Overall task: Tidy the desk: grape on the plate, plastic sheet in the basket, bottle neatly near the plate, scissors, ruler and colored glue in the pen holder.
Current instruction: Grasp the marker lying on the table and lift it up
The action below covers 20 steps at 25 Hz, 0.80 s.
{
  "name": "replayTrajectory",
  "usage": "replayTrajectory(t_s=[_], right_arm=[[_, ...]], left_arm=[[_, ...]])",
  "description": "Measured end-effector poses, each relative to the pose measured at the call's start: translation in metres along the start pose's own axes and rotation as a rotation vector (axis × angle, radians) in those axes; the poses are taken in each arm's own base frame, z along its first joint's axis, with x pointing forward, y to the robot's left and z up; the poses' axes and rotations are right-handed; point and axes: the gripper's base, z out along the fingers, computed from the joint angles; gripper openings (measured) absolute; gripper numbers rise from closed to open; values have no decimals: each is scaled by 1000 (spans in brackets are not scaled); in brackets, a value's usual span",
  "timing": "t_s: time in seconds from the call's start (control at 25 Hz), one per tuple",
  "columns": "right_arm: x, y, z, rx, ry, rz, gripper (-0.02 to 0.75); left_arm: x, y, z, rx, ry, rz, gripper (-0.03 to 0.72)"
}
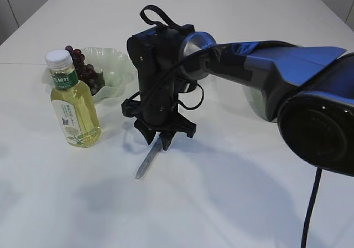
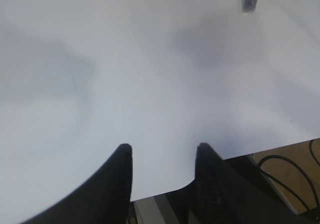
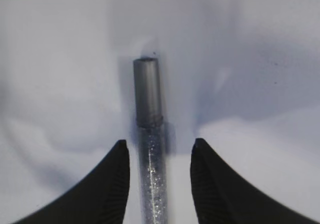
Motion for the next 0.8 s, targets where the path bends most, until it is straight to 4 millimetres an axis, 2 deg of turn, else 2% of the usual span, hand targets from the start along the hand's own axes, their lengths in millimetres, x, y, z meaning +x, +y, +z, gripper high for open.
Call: replayTrajectory(t_s=[0.4,0.8], right_arm=[[1,0,8,10,9,-6,332],[4,1,14,1,49,-70,178]], left_arm=[[0,0,0,0,0,0,308],[0,0,0,0,-2,0,308]])
